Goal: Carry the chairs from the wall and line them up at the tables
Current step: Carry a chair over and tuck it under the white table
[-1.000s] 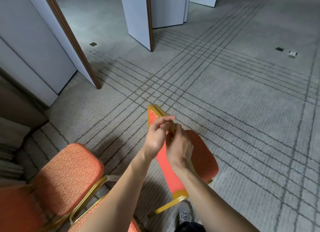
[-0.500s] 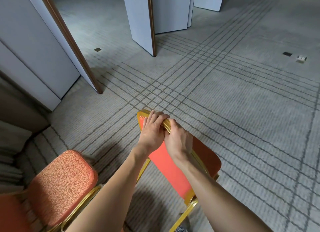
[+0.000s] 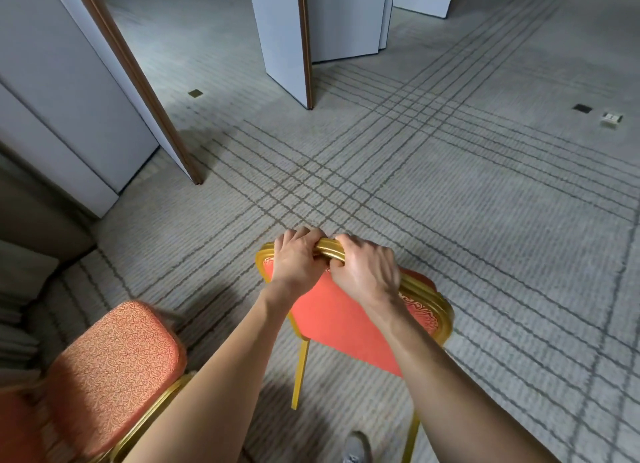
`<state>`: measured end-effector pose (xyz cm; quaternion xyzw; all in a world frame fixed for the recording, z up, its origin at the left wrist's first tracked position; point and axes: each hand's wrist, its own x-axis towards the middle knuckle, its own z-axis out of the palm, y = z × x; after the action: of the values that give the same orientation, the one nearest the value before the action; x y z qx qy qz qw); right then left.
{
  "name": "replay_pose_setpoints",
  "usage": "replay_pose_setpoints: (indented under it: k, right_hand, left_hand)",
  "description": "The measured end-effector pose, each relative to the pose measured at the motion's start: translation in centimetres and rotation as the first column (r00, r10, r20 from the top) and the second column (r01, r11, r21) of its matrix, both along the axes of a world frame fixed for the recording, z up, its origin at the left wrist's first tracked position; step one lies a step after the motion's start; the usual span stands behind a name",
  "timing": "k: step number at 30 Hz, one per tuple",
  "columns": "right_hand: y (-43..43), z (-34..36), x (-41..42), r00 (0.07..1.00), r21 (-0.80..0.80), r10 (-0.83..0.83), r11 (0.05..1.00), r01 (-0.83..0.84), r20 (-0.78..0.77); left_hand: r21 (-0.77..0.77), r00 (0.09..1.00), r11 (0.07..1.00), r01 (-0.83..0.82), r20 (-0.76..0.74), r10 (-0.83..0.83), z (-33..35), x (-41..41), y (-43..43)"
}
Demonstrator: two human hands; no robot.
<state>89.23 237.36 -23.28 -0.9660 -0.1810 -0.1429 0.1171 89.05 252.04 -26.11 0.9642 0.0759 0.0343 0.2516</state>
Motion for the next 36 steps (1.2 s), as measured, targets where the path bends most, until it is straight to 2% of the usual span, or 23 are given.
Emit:
replay_pose_setpoints:
  k: [5, 9, 20, 24, 28, 32, 36]
  right_hand:
    - [-4.7, -0.1, 2.8, 1.000, -0.067, -0.001, 0.998, 0.002, 0.020]
    - [-8.7, -0.5, 4.4, 0.998, -0.035, -0.046, 0.998, 0.047, 0.032]
    - [-19.5, -1.6, 5.9, 0.945, 0.007, -0.326, 0.945, 0.326, -0.023]
    - [-19.5, -2.2, 7.1, 0.958, 0.050, -0.287, 0.956, 0.288, -0.021]
    - [-19.5, -2.4, 8.2, 0.955, 0.123, -0.297, 0.947, 0.295, -0.006]
    - [-21.7, -2.4, 10.3, 0.947, 0.180, -0.311, 0.930, 0.320, -0.078]
    - [-22.0, -2.7, 12.4, 0.914, 0.048, -0.404, 0.913, 0.405, -0.031]
  left_hand:
    - [0.043, 0.998, 0.998, 0.038, -0.049, -0.036, 1.0, 3.0, -3.3]
    - [0.069, 0.996, 0.996, 0.063, -0.067, -0.059, 1.5, 4.7, -7.0]
    - [0.232, 0.971, 0.943, 0.240, -0.061, -0.232, 1.8, 7.6, -18.8]
    - [0.248, 0.979, 0.948, 0.202, -0.039, -0.198, 1.1, 8.6, -18.4]
    - [0.253, 0.970, 0.937, 0.242, -0.046, -0.238, 1.1, 10.0, -18.1]
    - [0.294, 0.960, 0.914, 0.279, -0.057, -0.275, 1.3, 12.5, -19.5]
    - [0.247, 0.955, 0.922, 0.297, -0.060, -0.292, 1.6, 15.1, -19.4]
